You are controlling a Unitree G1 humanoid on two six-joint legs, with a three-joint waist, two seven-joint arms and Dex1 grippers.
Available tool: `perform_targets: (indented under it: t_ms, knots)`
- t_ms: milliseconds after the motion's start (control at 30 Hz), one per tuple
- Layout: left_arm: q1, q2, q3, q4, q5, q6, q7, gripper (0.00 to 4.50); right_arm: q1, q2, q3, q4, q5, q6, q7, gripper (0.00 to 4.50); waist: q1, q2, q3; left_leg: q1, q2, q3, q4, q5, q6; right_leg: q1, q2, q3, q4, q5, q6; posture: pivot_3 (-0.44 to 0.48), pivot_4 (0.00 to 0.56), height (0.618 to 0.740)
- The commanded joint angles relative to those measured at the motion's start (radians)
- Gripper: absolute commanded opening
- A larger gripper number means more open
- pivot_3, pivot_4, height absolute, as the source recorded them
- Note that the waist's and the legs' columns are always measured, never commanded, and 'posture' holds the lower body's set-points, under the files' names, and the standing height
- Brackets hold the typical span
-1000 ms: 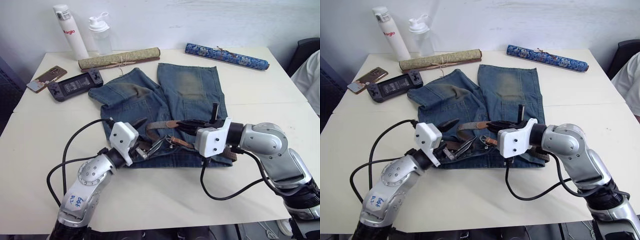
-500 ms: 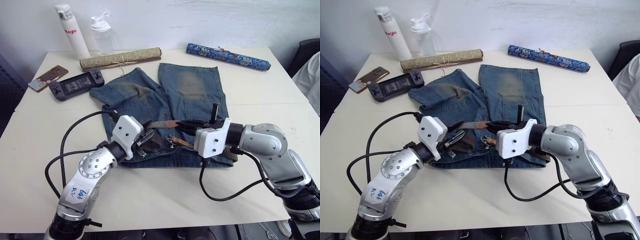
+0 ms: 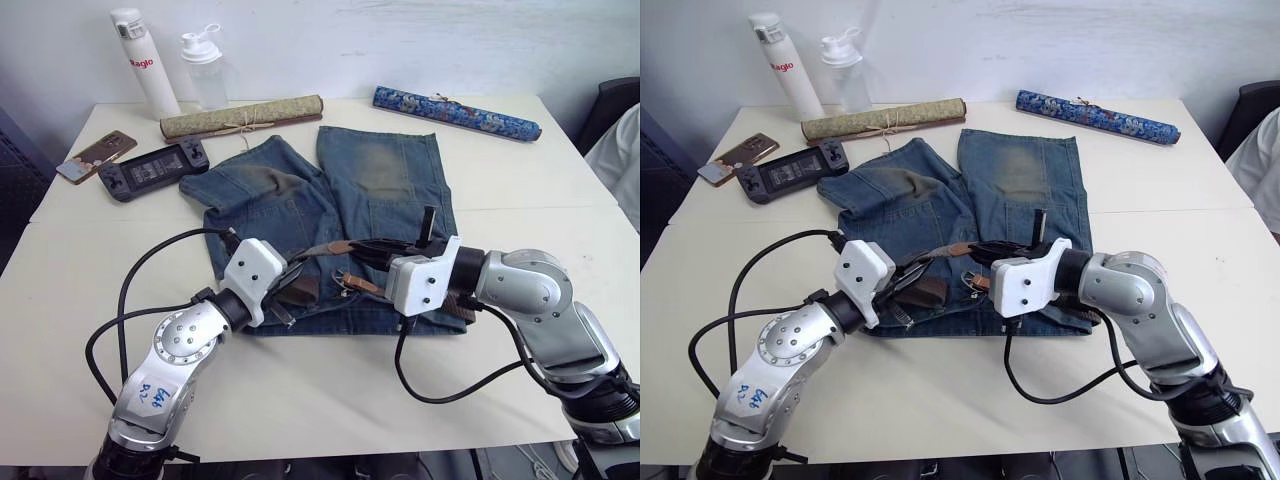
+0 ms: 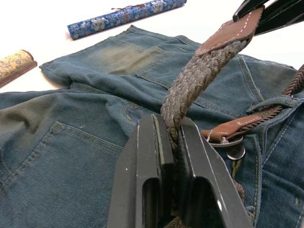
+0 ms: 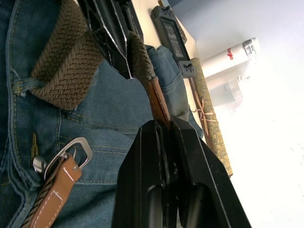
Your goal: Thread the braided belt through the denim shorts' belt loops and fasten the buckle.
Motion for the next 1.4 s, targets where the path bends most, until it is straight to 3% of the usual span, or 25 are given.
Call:
perform_targets:
  t_ms: [33,133,300,567,700,900,1400]
  knots:
    - [0.015,-0.041,0.035,-0.034,-0.028,0.021,0.022,0.01,0.016,0.040,-0.046,-0.065,0.033,0.118,-0.047,0.37,0.000,0.000,0.000,0.000,0.000,0.000,0.000,0.000,0.000,0.000,0.000,0.000,0.000,0.000,0.000,0.000,0.150,0.717]
    - [0.026,-0.066,0.063,-0.034,-0.049,0.057,0.033,0.00,0.041,0.055,-0.078,-0.103,0.083,0.232,-0.051,1.46,0.001,0.000,0.000,0.000,0.000,0.000,0.000,0.000,0.000,0.000,0.000,0.000,0.001,0.000,0.000,0.000,0.150,0.717]
    - [0.060,-0.108,0.172,-0.015,-0.124,0.130,0.057,0.00,0.136,0.010,-0.079,-0.151,0.057,0.272,-0.042,3.92,0.002,0.000,0.000,0.000,0.000,-0.001,0.000,0.000,0.000,0.000,0.000,-0.001,0.000,0.000,0.000,0.000,0.150,0.717]
    - [0.066,-0.106,0.235,-0.008,-0.182,0.177,0.044,0.00,0.074,0.212,0.049,-0.051,-0.034,0.424,-0.207,3.92,-0.002,0.000,0.000,-0.001,0.000,0.000,0.000,0.001,-0.002,-0.003,0.000,0.001,0.004,0.000,0.000,0.000,0.150,0.717]
    - [0.073,-0.103,0.224,-0.020,-0.183,0.180,0.047,0.00,0.058,0.283,0.069,-0.037,-0.026,0.514,-0.233,3.92,0.001,-0.001,0.000,-0.009,-0.001,0.000,0.002,0.003,0.000,-0.011,0.000,0.001,0.007,0.000,0.000,0.000,0.150,0.717]
    - [0.081,-0.112,0.219,-0.025,-0.187,0.175,0.054,0.00,0.078,0.265,0.134,-0.036,-0.065,0.588,-0.226,3.92,-0.001,-0.001,0.000,-0.009,-0.001,0.001,0.002,0.003,0.000,-0.012,0.000,0.002,0.008,0.000,0.000,0.000,0.150,0.717]
    - [0.103,-0.114,0.223,-0.022,-0.207,0.157,0.040,0.00,0.157,0.215,0.135,-0.045,-0.081,0.736,-0.239,3.92,0.004,-0.002,-0.001,-0.009,-0.002,0.001,0.002,0.003,0.000,-0.012,-0.001,0.002,0.008,0.000,0.000,0.000,0.150,0.717]
